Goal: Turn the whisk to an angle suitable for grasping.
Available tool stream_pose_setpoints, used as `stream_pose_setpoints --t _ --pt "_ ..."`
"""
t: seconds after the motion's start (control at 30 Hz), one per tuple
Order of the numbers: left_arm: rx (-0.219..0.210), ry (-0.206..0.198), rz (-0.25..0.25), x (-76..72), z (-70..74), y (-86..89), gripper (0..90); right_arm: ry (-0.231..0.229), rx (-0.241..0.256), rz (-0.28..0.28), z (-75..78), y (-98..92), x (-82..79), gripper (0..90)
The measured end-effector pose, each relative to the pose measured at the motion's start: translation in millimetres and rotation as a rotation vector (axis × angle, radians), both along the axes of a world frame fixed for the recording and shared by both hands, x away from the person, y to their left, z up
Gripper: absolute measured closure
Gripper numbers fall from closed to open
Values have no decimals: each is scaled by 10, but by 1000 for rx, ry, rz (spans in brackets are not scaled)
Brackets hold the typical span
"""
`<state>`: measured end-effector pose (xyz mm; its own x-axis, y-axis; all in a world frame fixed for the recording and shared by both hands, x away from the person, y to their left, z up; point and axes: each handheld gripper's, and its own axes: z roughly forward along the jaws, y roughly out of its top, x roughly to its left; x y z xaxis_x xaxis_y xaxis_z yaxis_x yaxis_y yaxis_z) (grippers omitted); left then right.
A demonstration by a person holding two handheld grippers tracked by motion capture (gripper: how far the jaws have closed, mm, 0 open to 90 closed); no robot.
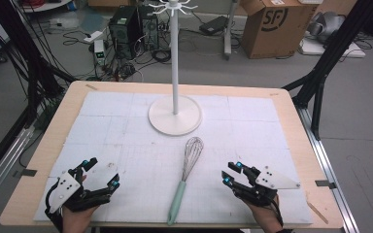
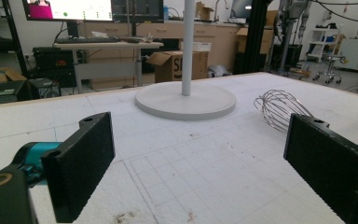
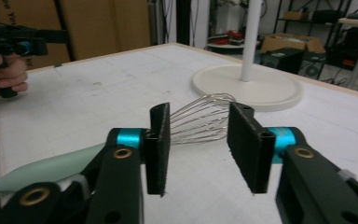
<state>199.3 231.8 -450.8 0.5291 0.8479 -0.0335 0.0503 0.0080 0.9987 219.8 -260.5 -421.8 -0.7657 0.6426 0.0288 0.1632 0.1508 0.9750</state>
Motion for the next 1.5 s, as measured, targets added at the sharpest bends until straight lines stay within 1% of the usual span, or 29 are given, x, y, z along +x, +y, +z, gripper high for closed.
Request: stream_pose_setpoints --t 0.07,0.1,0.17,0.2,0.23,0.27,0.3,0.33,0.37,0.43,0.5,0.53,0.57,0.67,0.77,0.8,0.83,0.87,0.9,0.97,1.0,1.03,1.1,1.13,1.2,1.27,1.3,1.43,1.5 --pt "-1 0 1 0 0 1 91 10 -19 34 20 38 7 663" --pt "-4 0 2 0 0 0 92 15 -40 75 42 83 12 694" --pt "-5 1 3 2 -1 -1 94 22 -64 113 67 143 -1 727" --pt "-1 3 0 3 -1 1 94 16 -81 130 79 176 -8 739" --pt "-1 3 -1 3 -2 -2 94 16 -81 130 79 176 -8 739" --pt "-1 4 -1 3 -2 -3 95 -20 -122 146 103 247 -42 810" --pt "-1 4 -1 3 -2 -5 95 -20 -122 146 103 247 -42 810" --pt "-1 4 -1 2 -1 -5 96 -23 -128 167 111 280 -52 830" --pt "-2 4 0 0 -1 -4 96 -19 -140 197 121 344 -71 872" --pt "-4 2 0 -2 0 0 97 -7 -149 231 123 404 -84 885" --pt "-5 4 0 -3 -1 3 97 -8 -154 244 122 432 -86 893" --pt "-5 4 0 -2 0 4 97 7 -162 276 120 487 -94 893" --pt "-5 4 0 -2 -1 5 97 13 -168 287 119 515 -97 893" --pt "-8 5 -1 1 -2 3 97 48 -182 354 112 605 -95 894" --pt "-9 5 -2 1 -1 4 98 76 -222 419 105 711 -115 894" --pt "-9 5 -2 0 0 5 98 76 -222 419 105 711 -115 894" --pt "-10 6 -2 1 -1 5 98 84 -237 457 96 769 -130 894" --pt "-8 7 -2 2 -2 8 98 95 -237 473 86 795 -139 894" --pt "-8 7 -1 3 -2 9 98 95 -237 473 86 795 -139 894" --pt "-9 7 -2 4 -1 10 98 111 -252 498 52 845 -156 894" --pt "-8 6 -2 3 -2 10 98 127 -265 527 11 899 -184 894" --pt "-9 7 -2 3 -2 9 98 127 -276 542 -7 929 -196 894" --pt "-9 8 -3 5 -1 5 98 134 -283 553 -20 958 -213 894" --pt "-9 6 -4 7 1 2 98 131 -298 581 -39 1007 -228 894" --pt "-7 8 -7 7 0 -4 98 140 -306 600 -60 1051 -234 894" --pt "-7 8 -7 7 0 -6 98 145 -314 607 -70 1066 -234 894" --pt "-8 8 -6 6 1 -5 99 162 -331 614 -92 1094 -234 894" --pt "-12 8 -4 12 -1 -1 99 174 -355 635 -129 1133 -222 894" --pt "-11 6 -5 13 0 -2 99 185 -383 649 -166 1181 -215 894"
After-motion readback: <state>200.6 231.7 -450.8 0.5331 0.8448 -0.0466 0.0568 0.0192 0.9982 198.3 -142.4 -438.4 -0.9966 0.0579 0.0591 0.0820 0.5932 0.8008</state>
